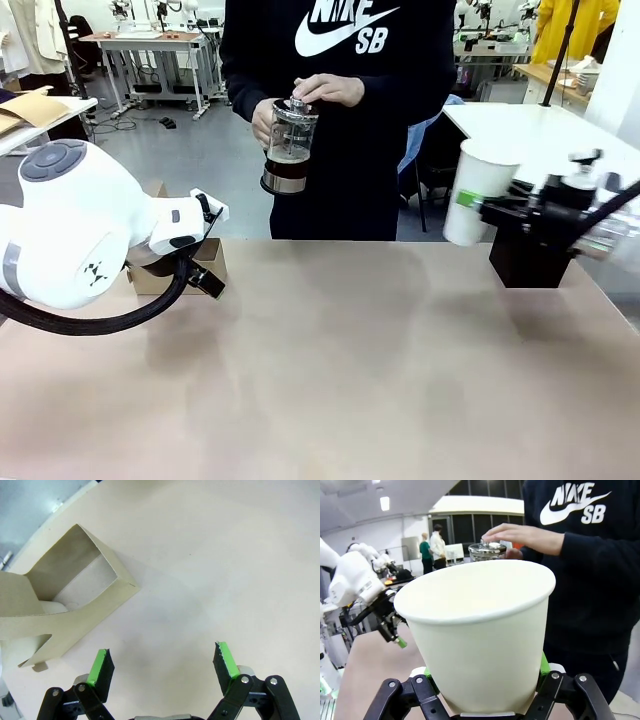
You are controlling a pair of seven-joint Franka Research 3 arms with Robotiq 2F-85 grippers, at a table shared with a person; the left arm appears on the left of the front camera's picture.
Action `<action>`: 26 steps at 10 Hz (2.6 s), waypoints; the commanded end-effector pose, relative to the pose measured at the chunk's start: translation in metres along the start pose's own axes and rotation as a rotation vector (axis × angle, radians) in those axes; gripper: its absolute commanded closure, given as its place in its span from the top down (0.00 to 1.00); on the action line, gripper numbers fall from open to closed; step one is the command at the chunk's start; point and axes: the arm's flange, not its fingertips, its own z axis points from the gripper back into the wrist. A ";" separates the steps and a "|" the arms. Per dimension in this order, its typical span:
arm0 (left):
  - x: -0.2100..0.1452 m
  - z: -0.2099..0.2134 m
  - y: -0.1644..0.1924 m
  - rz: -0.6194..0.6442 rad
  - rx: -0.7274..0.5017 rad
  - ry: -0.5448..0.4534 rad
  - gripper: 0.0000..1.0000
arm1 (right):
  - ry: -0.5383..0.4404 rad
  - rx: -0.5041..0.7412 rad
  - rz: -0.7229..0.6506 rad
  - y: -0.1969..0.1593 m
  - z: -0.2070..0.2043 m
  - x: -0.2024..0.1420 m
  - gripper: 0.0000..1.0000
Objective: Pour a drink into a cup and package it in a carrier.
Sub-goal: Pick up the 600 ml Paper Cup and place it in the middle top area of the table, then when a person places the Paper Cup Lid on the 600 ml Paper Cup , lift the 600 ml Paper Cup.
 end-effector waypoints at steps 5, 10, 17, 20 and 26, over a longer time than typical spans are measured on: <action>0.000 0.000 0.001 0.002 -0.002 -0.001 1.00 | 0.081 -0.095 -0.053 -0.068 -0.129 -0.057 0.80; 0.000 0.000 0.001 0.002 -0.002 -0.001 1.00 | 0.076 -0.068 -0.082 -0.096 -0.135 -0.103 0.80; 0.000 0.000 0.001 0.002 -0.002 -0.001 1.00 | 0.103 -0.072 -0.092 -0.095 -0.126 -0.105 0.80; 0.000 0.000 0.001 0.002 -0.002 -0.001 1.00 | 0.103 -0.072 -0.092 -0.095 -0.126 -0.105 0.80; 0.000 0.000 0.001 0.002 -0.002 -0.001 1.00 | 0.103 -0.072 -0.092 -0.095 -0.126 -0.105 0.80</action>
